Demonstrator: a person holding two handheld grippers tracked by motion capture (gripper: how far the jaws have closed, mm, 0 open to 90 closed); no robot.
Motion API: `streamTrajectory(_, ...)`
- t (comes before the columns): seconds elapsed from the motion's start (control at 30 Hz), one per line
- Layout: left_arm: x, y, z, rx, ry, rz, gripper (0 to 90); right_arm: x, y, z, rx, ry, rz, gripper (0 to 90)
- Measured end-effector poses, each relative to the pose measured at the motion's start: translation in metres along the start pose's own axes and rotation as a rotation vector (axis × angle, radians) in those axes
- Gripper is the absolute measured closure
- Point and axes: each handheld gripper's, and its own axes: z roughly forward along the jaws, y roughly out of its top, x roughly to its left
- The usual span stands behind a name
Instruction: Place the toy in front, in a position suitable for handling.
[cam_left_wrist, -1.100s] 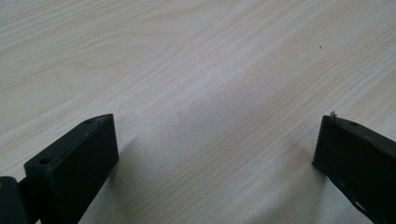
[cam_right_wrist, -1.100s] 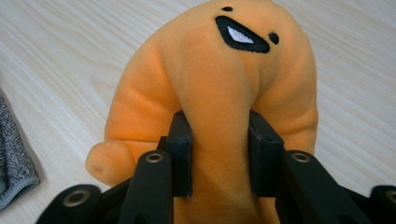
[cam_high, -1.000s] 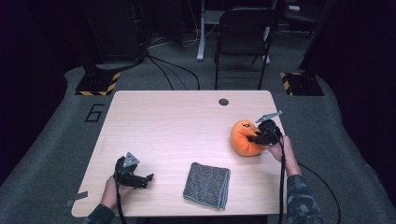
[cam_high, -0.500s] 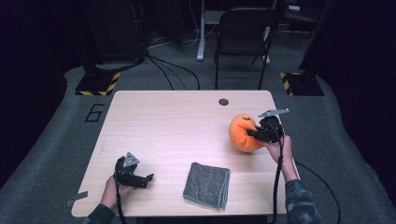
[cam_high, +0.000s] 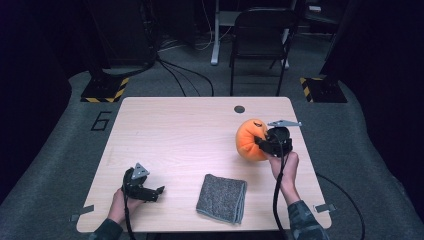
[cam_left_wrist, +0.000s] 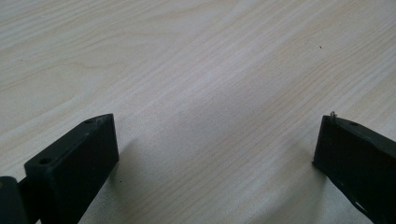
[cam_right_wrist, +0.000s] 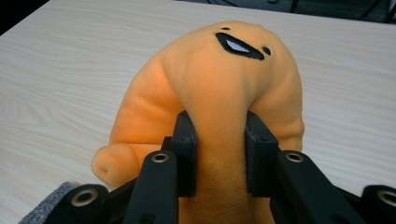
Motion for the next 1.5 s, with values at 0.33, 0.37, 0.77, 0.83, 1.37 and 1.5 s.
streamTrajectory(0.33,0.000,0.000,0.000,0.000,0.000,-0.001,0.0,0.022,-0.022,0.042,0.076,0.003,0.010,66.7)
streamTrajectory(0.37,0.000,0.000,0.000,0.000,0.000,-0.001,0.0,0.026,-0.026,0.051,0.103,-0.003,0.003,63.8)
streamTrajectory(0.77,0.000,0.000,0.000,0.000,-0.001,-0.002,0.0,0.026,-0.017,0.036,0.056,0.002,-0.179,18.7)
streamTrajectory(0.83,0.000,0.000,0.000,0.000,0.000,-0.001,0.0,0.018,-0.011,0.030,0.061,0.053,-0.240,12.4)
streamTrajectory(1.37,0.000,0.000,0.000,0.000,0.000,-0.002,0.0,-0.003,0.026,0.034,0.178,0.252,-0.533,0.0)
streamTrajectory(1.5,0.000,0.000,0.000,0.000,0.000,-0.001,0.0,0.002,0.027,0.043,0.201,0.261,-0.570,0.0)
